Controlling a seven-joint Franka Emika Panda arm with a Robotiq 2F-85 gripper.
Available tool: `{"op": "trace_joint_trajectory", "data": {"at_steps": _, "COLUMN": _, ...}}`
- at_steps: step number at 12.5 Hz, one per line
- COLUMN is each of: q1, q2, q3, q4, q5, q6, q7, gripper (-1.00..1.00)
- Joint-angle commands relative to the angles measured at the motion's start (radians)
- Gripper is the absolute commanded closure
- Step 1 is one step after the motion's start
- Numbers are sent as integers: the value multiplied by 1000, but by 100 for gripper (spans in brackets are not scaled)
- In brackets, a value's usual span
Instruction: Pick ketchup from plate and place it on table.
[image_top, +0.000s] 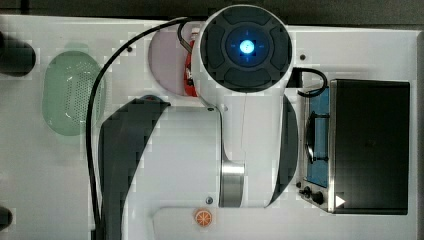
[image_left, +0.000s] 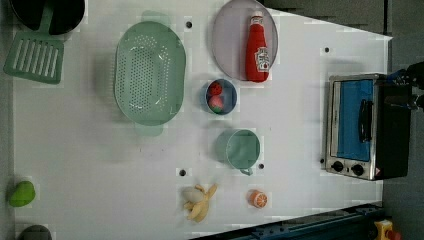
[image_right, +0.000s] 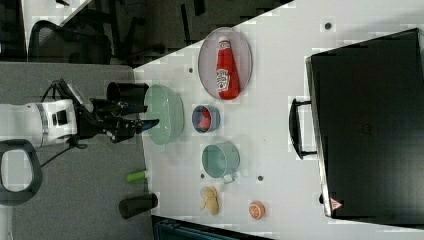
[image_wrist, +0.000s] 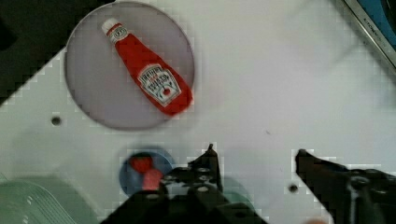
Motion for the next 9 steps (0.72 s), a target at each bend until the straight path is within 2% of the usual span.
{"op": "trace_joint_trajectory", "data": {"at_steps": 1, "q1": -99, "q2": -259, "q3": 53, "q4": -169, "q5": -2, "q6": -125, "q7": 68, "gripper": -59}}
{"op": "trace_joint_trajectory", "data": {"at_steps": 3, "q1": -98, "q2": -252, "q3": 53, "q4": -169, "q5": -2, "q6": -120, "q7": 68, "gripper": -99}}
{"op": "trace_joint_trajectory", "data": {"at_steps": 9, "q1": -85, "q2": -106, "q3": 81, "q4": -168, "q5": -2, "q6": -7, "q7": 63, "gripper": -100}}
